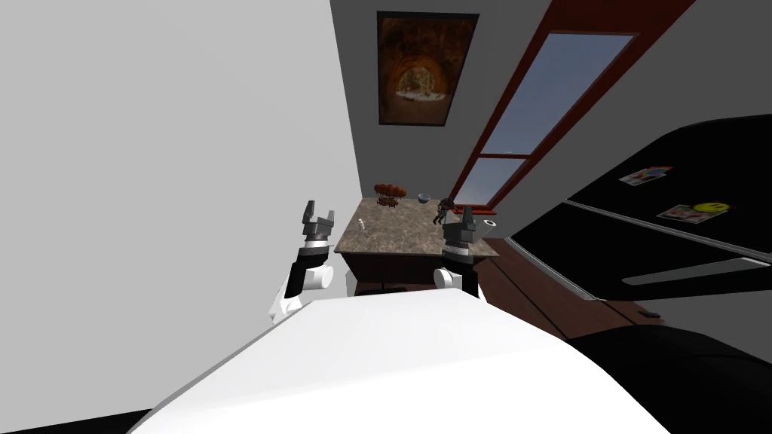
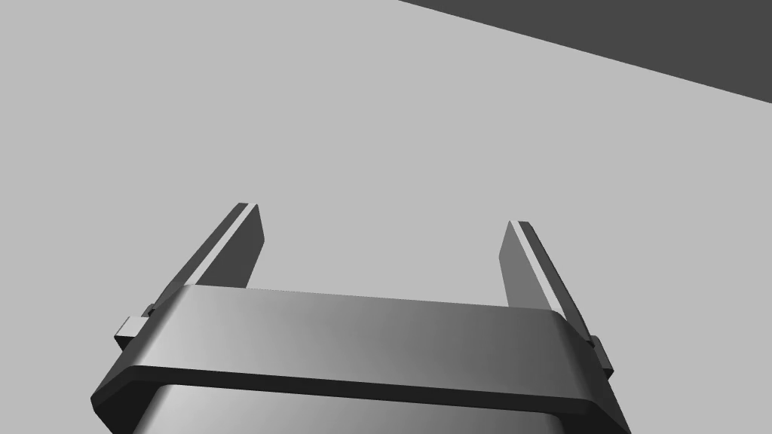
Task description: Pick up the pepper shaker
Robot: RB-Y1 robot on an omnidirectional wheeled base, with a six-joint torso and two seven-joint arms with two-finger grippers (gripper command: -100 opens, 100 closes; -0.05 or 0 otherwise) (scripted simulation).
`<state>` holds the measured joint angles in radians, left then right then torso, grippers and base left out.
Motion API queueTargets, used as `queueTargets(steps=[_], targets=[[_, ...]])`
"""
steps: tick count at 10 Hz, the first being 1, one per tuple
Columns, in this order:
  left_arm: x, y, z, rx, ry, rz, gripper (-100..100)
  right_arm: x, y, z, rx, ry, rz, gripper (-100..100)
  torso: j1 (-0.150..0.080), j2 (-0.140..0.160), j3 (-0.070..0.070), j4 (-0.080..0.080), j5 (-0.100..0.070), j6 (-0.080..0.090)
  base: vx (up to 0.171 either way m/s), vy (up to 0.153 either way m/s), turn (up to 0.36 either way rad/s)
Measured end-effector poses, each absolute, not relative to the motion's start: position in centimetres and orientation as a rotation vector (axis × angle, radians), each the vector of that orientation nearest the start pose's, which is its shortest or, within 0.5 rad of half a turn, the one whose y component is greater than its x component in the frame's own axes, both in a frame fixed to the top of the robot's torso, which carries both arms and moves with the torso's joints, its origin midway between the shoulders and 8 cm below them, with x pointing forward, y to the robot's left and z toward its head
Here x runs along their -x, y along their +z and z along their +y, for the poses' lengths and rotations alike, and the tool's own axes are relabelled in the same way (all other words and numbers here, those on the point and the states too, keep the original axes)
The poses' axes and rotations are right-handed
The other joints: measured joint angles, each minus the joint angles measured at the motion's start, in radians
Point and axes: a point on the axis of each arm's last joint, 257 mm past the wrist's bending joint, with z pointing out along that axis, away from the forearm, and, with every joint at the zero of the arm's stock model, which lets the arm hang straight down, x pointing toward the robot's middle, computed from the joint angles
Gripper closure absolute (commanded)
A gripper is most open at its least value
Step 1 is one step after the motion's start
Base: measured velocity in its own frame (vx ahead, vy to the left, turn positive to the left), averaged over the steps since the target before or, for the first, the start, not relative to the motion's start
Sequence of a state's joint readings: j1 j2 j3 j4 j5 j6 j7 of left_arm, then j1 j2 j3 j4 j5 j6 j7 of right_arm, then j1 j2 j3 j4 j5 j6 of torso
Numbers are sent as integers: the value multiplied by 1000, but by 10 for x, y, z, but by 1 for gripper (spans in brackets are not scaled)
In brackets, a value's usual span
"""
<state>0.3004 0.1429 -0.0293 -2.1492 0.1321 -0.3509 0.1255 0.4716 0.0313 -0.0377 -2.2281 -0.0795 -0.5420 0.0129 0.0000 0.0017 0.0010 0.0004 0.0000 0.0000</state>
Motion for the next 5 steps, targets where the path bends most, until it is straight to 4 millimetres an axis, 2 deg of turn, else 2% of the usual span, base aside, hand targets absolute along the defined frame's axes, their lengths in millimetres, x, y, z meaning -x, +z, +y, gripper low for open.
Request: queueTargets(steps=[5], targets=[[-454,-25,261,875,-1567,776,-100,-344,19,-303,-708,1312,522,0,-1,0,0,0,0,0,-30,-8,-21]])
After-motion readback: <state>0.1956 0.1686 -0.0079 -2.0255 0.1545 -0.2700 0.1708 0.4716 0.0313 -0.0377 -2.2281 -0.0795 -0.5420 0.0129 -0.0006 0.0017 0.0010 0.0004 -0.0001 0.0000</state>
